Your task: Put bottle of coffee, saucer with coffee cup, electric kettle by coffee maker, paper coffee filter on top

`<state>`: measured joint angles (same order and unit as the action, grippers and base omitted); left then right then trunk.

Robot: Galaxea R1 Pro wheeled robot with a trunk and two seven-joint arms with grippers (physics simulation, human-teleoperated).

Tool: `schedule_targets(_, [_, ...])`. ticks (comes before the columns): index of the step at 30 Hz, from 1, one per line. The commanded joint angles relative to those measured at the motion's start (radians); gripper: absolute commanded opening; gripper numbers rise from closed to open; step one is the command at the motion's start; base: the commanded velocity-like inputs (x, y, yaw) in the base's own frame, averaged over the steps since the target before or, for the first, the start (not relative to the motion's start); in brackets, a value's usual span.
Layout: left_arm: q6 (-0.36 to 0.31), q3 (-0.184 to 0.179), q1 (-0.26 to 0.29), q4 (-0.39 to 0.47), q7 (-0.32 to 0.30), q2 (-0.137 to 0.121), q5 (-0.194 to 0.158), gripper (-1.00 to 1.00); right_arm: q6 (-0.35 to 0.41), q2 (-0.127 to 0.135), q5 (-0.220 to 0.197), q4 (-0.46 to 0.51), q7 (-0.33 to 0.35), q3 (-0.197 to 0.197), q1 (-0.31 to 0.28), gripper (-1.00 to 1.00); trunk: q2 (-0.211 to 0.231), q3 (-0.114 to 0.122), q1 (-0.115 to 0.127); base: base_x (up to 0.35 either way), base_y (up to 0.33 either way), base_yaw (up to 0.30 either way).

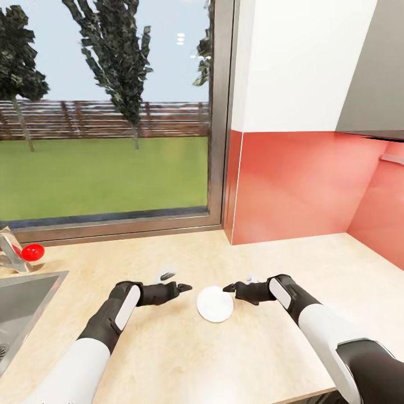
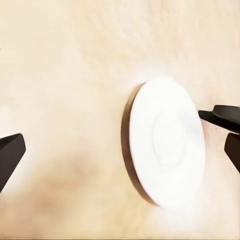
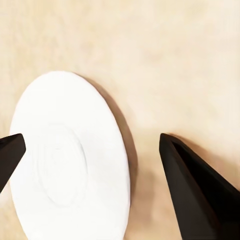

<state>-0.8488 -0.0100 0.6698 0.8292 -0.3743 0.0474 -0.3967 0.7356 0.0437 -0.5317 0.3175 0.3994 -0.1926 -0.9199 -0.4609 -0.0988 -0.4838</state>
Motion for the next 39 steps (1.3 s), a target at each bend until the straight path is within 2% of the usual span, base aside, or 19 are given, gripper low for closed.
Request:
schedule_targets(1, [-0.004,0.001,0.001,-0.007,-0.003,0.0,0.001,1.0,0.002,0.001,0.007,0.0,0.004,-0.006,0.0,1.0,-0.002,-0.002,-0.001,0.0,0.0,0.0])
schedule_targets(10, [-0.003,-0.001,0.001,-0.019,-0.006,0.0,-0.001,1.0,0.003,-0.001,0.007,-0.001,0.004,-0.007,0.0,1.0,-0.002,-0.002,-0.001,0.0,0.0,0.0])
schedule_targets(14, [-0.003,0.0,0.001,-0.019,-0.089,0.0,0.0,1.0,0.004,-0.001,0.007,-0.001,0.004,-0.007,0.0,1.0,-0.002,-0.002,-0.001,0.0,0.0,0.0])
schedule_targets(18, [-0.004,0.001,0.001,-0.019,-0.121,-0.003,0.001,1.0,0.004,-0.001,0.007,-0.001,0.005,-0.007,0.0,1.0,-0.002,-0.002,-0.001,0.0,0.0,0.0])
schedule_targets(21, [-0.006,0.001,0.001,-0.019,-0.124,-0.003,0.001,1.0,0.004,-0.001,0.007,-0.001,0.014,-0.007,0.0,1.0,-0.002,-0.002,-0.001,0.0,0.0,0.0])
schedule_targets(24, [-0.008,0.001,0.001,-0.019,-0.126,-0.003,0.001,1.0,0.004,-0.001,0.007,-0.001,0.053,-0.007,0.0,1.0,-0.002,-0.002,-0.001,0.0,0.0,0.0])
schedule_targets(26, [-0.009,0.001,0.001,-0.019,-0.126,-0.011,0.001,1.0,0.004,-0.001,0.007,-0.002,0.061,-0.007,0.0,1.0,-0.002,-0.002,-0.001,0.0,0.0,0.0])
schedule_targets(34, [-0.009,0.001,0.001,-0.035,-0.126,-0.024,0.001,1.0,0.004,0.001,0.008,-0.025,0.065,-0.007,0.0,1.0,-0.002,-0.002,-0.001,0.0,0.0,0.0])
schedule_targets(36, [-0.009,0.001,0.001,-0.047,-0.126,-0.024,0.002,1.0,0.004,0.012,0.009,-0.027,0.064,-0.007,0.0,1.0,-0.002,-0.002,-0.001,0.0,0.0,0.0])
schedule_targets(39, [-0.009,0.001,0.001,-0.052,-0.125,-0.024,0.002,1.0,0.004,0.049,0.009,-0.028,0.064,-0.007,0.0,1.0,-0.002,-0.002,-0.001,0.0,0.0,0.0])
